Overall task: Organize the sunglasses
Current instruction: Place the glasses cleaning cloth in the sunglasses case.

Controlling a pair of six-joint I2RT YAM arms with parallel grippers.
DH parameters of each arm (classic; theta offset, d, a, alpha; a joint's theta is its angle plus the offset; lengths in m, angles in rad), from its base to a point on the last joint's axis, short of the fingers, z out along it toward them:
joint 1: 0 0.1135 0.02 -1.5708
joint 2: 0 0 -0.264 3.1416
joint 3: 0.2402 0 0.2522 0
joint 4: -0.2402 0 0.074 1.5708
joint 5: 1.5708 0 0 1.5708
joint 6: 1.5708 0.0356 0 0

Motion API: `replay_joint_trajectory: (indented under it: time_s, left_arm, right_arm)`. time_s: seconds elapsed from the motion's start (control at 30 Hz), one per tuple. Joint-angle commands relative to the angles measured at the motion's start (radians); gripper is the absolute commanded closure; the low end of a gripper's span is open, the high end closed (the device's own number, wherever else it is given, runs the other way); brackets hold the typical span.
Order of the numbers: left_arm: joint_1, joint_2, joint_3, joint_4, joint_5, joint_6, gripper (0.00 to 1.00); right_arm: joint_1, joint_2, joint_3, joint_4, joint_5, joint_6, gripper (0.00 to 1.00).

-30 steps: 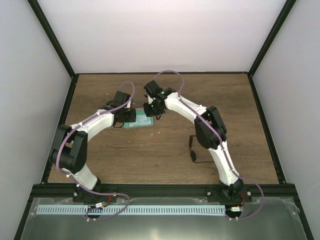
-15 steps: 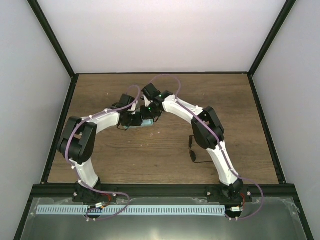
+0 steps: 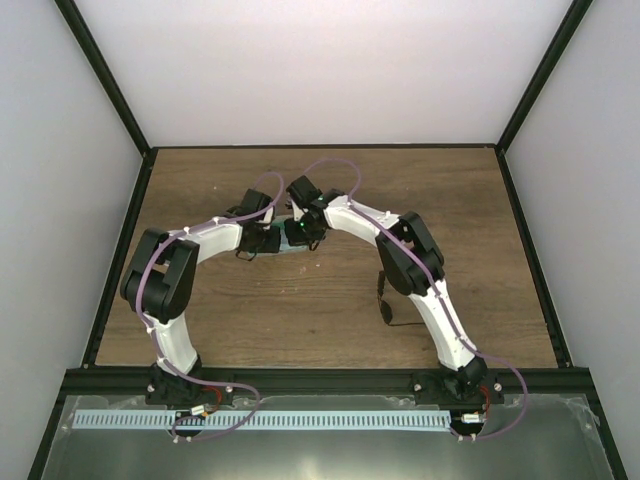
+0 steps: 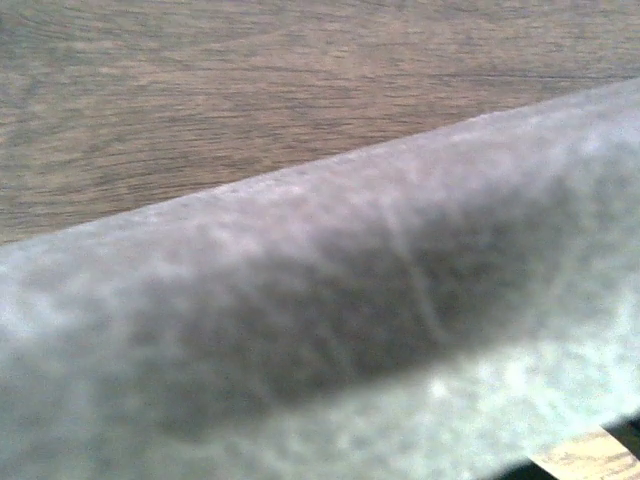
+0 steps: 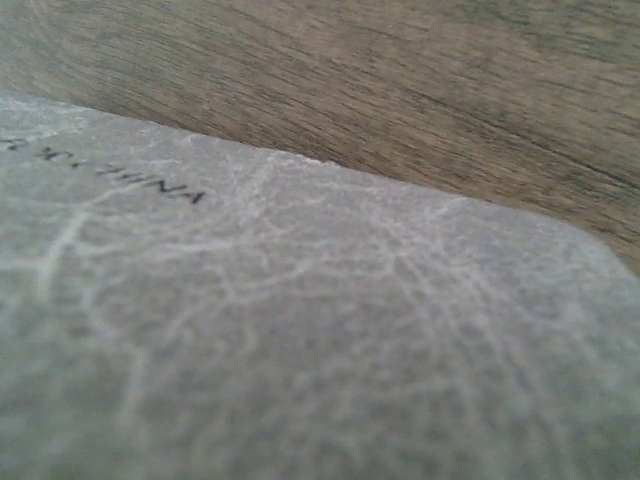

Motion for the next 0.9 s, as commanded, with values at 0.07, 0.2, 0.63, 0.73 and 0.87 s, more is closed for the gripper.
replay_joint_trajectory:
  time_s: [0.07,0.2,0.63,0.73,0.87]
  left_arm:
    - [0.008,-0.028,0.016,-0.015,-0.114,0.023,0.62]
    - [0.02,-0.045,0.004,-0.019,-0.137,0.026,0.62]
    - [0.022,-0.15,-0.006,-0.059,-0.121,0.013,0.61]
    - [0.02,-0.185,0.004,-0.069,-0.097,0.007,0.61]
    - [0.014,-0.232,0.009,-0.07,-0.05,-0.016,0.6]
  right_arm:
    - [-0.013,-0.018,-0.052,-0.013,0.074,-0.005,0.99]
    - [-0.017,-0.032,-0.069,-0.015,0.092,-0.01,0.99]
    - [-0.017,-0.082,-0.034,-0.005,0.071,-0.036,0.99]
    - [-0.017,-0.126,-0.015,-0.009,0.064,-0.032,0.99]
    - [-0.016,-0.24,-0.074,0.014,0.127,0.006,0.91]
